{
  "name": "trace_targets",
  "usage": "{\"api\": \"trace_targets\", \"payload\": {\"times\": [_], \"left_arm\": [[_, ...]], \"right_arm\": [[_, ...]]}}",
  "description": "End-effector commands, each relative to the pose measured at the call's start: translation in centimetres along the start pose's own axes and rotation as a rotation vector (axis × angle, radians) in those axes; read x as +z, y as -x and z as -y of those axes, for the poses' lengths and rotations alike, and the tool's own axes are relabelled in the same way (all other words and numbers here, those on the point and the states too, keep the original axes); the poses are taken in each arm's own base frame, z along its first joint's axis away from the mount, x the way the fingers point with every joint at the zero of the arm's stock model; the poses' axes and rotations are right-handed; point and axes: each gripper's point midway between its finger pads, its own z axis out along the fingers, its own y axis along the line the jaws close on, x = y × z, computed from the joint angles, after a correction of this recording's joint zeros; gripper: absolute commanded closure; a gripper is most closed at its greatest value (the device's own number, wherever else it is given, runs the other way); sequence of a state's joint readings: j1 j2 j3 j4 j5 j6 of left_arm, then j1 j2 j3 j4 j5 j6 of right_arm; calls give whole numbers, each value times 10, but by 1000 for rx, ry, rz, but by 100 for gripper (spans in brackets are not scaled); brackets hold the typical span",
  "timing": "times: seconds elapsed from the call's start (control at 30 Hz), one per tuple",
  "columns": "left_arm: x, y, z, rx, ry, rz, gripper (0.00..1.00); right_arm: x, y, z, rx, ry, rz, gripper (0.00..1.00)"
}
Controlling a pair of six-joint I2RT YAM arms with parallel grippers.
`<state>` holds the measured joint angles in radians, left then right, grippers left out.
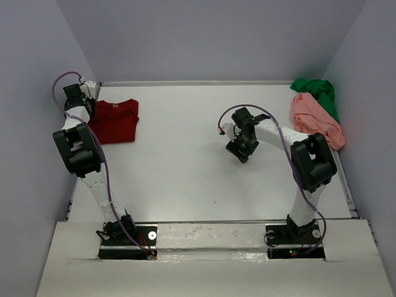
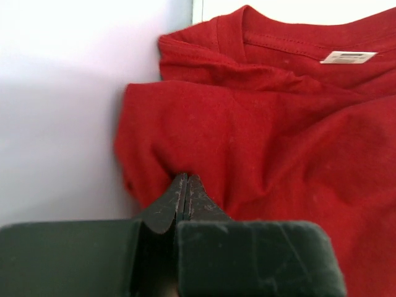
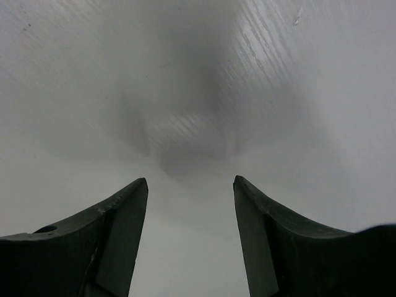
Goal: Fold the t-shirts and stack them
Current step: Put the neatly folded tshirt into the corner of the board with the left arm
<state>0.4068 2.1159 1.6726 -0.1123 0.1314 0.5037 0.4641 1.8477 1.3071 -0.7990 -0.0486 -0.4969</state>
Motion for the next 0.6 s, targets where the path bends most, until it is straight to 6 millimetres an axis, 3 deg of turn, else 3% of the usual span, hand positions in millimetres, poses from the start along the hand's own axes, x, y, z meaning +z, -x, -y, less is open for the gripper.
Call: {"api": "trace_targets", "payload": {"times": [0.0, 0.23, 0.37, 0.57], "left_arm": [[2, 33, -22, -12, 85, 101, 100], [35, 26, -32, -32, 144, 71, 100], [57, 5, -30, -34, 167, 10, 100], [65, 2, -23, -28, 164, -15, 100]], "right_arm": [[-8, 8, 0, 18, 29, 9, 39], [-5, 7, -6, 14, 73, -7, 43], [-8, 7, -8, 12, 78, -6, 43], [-15, 6, -8, 7, 68, 10, 43]]}}
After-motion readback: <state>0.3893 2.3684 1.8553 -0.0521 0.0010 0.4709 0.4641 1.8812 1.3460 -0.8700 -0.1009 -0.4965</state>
